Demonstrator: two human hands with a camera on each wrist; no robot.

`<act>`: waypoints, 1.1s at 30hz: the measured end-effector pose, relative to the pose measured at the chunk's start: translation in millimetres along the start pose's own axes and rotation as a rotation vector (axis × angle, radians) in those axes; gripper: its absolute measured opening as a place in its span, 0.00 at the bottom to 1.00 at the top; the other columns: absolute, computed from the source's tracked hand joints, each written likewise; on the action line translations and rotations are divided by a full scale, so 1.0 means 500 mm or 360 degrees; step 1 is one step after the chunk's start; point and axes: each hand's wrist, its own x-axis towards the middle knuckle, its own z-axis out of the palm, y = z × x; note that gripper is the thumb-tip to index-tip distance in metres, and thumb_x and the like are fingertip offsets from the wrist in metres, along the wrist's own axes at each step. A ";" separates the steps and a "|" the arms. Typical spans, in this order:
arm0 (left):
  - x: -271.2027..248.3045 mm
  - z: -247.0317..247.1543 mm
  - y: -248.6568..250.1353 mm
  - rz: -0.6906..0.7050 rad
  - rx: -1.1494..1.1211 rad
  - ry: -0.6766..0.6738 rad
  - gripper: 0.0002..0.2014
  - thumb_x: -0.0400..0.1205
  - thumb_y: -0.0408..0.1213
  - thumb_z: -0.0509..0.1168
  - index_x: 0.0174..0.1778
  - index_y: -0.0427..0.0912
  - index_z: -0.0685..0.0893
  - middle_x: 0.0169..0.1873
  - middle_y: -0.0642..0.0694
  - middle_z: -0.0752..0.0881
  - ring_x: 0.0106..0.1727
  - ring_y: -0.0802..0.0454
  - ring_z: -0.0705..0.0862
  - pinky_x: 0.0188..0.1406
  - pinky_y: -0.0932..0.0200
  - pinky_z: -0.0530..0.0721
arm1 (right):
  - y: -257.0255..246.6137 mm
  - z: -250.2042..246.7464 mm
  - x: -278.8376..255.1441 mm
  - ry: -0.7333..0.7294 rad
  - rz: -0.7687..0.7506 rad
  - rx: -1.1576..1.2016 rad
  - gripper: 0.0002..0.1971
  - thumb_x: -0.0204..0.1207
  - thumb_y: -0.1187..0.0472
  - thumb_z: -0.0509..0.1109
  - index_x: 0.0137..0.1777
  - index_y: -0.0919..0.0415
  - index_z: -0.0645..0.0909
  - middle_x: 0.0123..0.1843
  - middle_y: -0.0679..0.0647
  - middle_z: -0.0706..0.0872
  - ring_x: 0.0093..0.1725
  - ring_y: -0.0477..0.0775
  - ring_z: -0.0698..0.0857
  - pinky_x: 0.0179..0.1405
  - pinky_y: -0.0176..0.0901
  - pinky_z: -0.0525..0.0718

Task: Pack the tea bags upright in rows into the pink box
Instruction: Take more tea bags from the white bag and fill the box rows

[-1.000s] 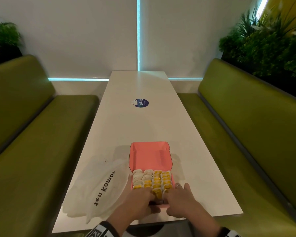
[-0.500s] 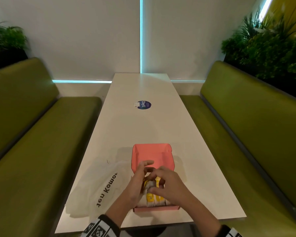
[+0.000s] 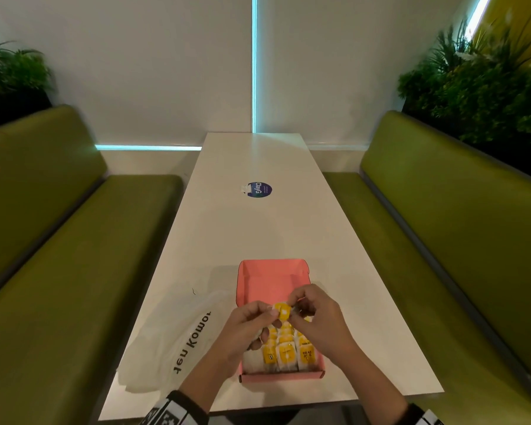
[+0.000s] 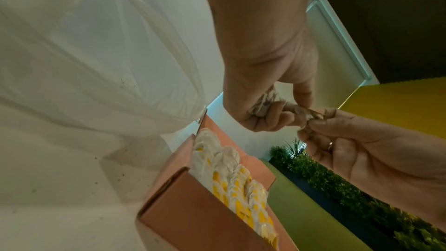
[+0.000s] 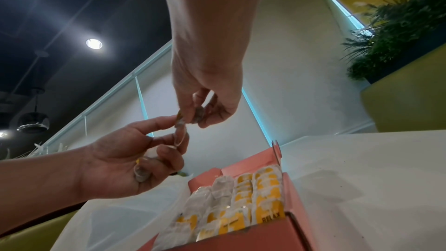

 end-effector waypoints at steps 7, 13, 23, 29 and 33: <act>0.008 -0.013 0.000 0.0315 0.0325 0.0014 0.12 0.71 0.49 0.74 0.40 0.43 0.86 0.28 0.46 0.82 0.29 0.52 0.72 0.29 0.62 0.72 | -0.012 -0.029 0.013 -0.0362 0.0016 -0.0182 0.18 0.69 0.57 0.76 0.51 0.40 0.72 0.57 0.39 0.80 0.58 0.36 0.76 0.52 0.24 0.71; 0.005 -0.018 0.004 0.0477 0.0511 0.0049 0.06 0.74 0.41 0.74 0.38 0.43 0.86 0.30 0.47 0.86 0.27 0.52 0.70 0.27 0.62 0.70 | -0.019 -0.038 0.027 -0.0583 0.0055 -0.0432 0.14 0.71 0.63 0.75 0.37 0.42 0.77 0.36 0.42 0.82 0.36 0.35 0.79 0.40 0.26 0.76; 0.005 -0.016 0.011 0.0484 0.0509 0.0092 0.06 0.71 0.38 0.77 0.37 0.52 0.87 0.34 0.46 0.88 0.34 0.50 0.82 0.40 0.50 0.83 | -0.035 -0.036 0.025 -0.0632 0.0101 -0.0475 0.13 0.71 0.62 0.75 0.34 0.43 0.75 0.35 0.40 0.80 0.34 0.42 0.78 0.35 0.29 0.77; 0.006 -0.017 0.007 0.0561 0.0423 0.0330 0.06 0.75 0.35 0.73 0.45 0.49 0.85 0.37 0.59 0.87 0.37 0.46 0.77 0.41 0.57 0.80 | -0.047 -0.064 0.054 0.0281 0.0170 -0.0829 0.19 0.73 0.58 0.74 0.25 0.44 0.69 0.34 0.41 0.78 0.36 0.46 0.79 0.44 0.39 0.80; 0.007 -0.019 0.006 0.0673 0.0362 0.0398 0.04 0.79 0.36 0.67 0.48 0.47 0.85 0.30 0.58 0.84 0.28 0.53 0.72 0.31 0.60 0.76 | -0.048 -0.040 0.036 -0.0844 0.0288 -0.0837 0.07 0.70 0.59 0.76 0.33 0.53 0.83 0.35 0.39 0.79 0.37 0.42 0.79 0.44 0.41 0.81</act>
